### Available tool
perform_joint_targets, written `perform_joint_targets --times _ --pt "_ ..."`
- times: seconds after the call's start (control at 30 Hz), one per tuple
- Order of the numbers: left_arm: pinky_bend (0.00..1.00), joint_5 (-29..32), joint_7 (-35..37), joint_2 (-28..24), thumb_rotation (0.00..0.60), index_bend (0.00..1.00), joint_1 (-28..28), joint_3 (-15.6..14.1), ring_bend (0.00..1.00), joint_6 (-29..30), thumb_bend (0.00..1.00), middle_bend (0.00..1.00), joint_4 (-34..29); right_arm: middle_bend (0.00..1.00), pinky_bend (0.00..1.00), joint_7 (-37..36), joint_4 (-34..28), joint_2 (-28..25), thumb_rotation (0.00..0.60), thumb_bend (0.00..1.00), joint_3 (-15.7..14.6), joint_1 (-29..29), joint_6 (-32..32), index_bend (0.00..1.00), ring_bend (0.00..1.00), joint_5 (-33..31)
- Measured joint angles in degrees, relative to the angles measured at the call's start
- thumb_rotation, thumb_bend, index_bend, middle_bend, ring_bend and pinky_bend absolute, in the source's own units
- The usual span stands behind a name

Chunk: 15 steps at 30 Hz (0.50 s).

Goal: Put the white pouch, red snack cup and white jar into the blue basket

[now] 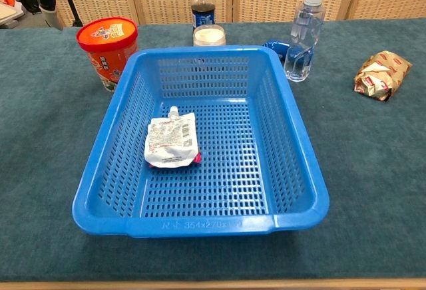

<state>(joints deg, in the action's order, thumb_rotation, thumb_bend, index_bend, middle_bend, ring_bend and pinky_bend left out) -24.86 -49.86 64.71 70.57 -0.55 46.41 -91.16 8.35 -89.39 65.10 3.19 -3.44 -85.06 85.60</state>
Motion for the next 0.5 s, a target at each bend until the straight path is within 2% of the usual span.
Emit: perform_joint_targets --times 0.5 --pt "0.00 0.93 1.08 3.41 0.600 0.00 0.73 -1.81 0.00 -3.15 0.00 0.00 7.27 0.00 0.00 0.05 -0.20 0.02 0.600 0.16 -0.10 -0.09 0.22 0.14 0.00 0.06"
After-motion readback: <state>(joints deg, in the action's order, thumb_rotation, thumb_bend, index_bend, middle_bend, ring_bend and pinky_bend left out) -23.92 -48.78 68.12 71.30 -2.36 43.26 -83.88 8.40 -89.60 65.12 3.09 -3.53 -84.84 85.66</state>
